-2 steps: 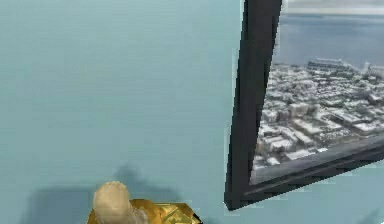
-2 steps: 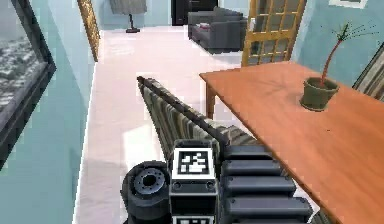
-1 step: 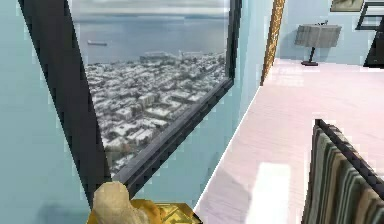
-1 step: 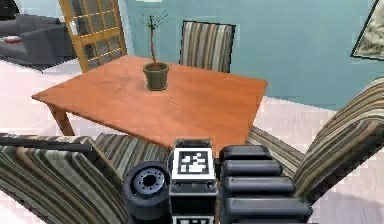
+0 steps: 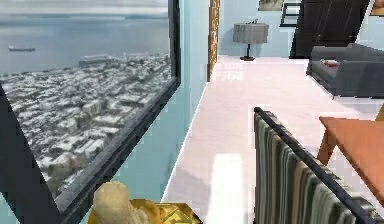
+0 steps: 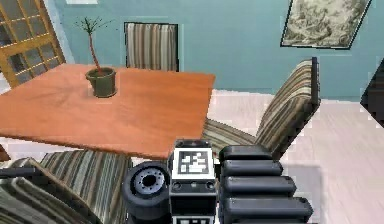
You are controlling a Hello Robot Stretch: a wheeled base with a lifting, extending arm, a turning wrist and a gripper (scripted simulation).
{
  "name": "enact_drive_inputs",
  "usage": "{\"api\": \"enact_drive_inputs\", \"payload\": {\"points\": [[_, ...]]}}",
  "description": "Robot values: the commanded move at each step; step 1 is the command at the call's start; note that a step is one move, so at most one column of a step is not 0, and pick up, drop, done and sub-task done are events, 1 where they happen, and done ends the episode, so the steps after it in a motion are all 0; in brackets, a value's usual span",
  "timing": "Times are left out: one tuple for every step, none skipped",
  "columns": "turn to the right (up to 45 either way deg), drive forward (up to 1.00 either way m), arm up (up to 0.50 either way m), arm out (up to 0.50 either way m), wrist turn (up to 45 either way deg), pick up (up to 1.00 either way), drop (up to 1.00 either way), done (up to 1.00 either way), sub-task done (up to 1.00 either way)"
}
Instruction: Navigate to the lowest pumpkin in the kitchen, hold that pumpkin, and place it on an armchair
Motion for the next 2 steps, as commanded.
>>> {"api": "enact_drive_inputs", "payload": {"points": [[0.0,1.00,0.00,0.00,0.0,0.00,0.00,0.00,0.00],[12.0,0.00,0.00,0.00,0.0,0.00,0.00,0.00,0.00]]}}
